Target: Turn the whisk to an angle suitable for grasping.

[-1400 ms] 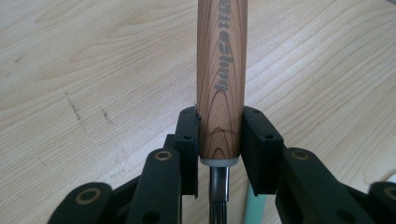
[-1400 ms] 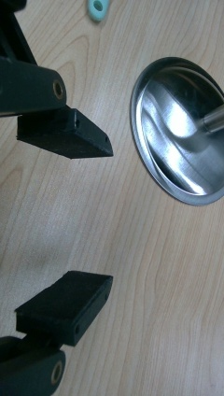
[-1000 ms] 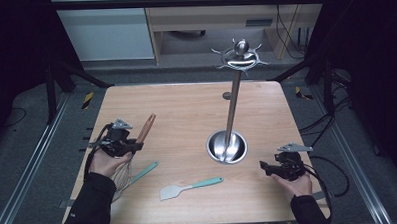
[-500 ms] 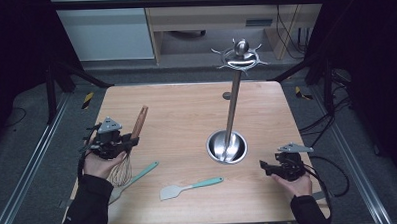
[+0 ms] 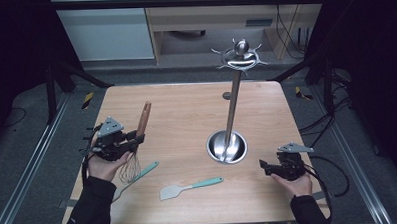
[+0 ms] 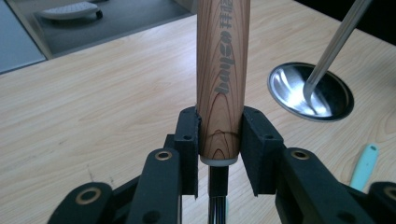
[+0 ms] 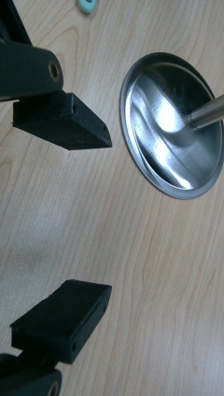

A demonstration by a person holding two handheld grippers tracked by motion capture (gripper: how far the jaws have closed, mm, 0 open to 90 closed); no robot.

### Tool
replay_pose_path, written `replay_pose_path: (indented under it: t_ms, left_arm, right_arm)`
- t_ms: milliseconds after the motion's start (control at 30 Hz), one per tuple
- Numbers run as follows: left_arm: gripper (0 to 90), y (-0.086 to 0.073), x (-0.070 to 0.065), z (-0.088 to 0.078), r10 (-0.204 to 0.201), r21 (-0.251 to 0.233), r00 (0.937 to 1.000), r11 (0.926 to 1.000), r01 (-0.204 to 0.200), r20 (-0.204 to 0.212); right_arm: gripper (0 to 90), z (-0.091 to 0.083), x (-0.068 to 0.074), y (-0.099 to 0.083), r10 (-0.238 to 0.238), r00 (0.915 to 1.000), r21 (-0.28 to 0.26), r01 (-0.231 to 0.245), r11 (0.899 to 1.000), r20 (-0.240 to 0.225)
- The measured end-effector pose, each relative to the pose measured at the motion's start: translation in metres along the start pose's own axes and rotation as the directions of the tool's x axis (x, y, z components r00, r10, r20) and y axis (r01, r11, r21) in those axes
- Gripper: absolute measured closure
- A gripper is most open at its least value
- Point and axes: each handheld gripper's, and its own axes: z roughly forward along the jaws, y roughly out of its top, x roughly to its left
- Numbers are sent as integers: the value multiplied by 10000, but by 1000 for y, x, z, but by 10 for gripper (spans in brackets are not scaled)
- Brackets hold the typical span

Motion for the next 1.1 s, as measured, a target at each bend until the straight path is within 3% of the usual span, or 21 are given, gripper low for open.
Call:
replay_pose_path:
  t_ms: [100, 467, 1100]
  left_arm:
    - [691, 2, -5, -3, -93, -440, 9998, 9990, 100, 172]
    - [690, 12, -19, -12, -55, -1263, 9985, 9919, 123, 544]
    - [690, 30, -46, -10, 355, -2057, 9923, 9786, -105, 1184]
  right_arm:
    - [240, 0, 0, 0, -20, 10000, -51, 20, 10000, 38]
    - [228, 2, 1, 0, -15, 10000, 19, 14, 10000, 64]
    - [228, 2, 0, 0, -61, 9999, 17, 61, 10000, 94]
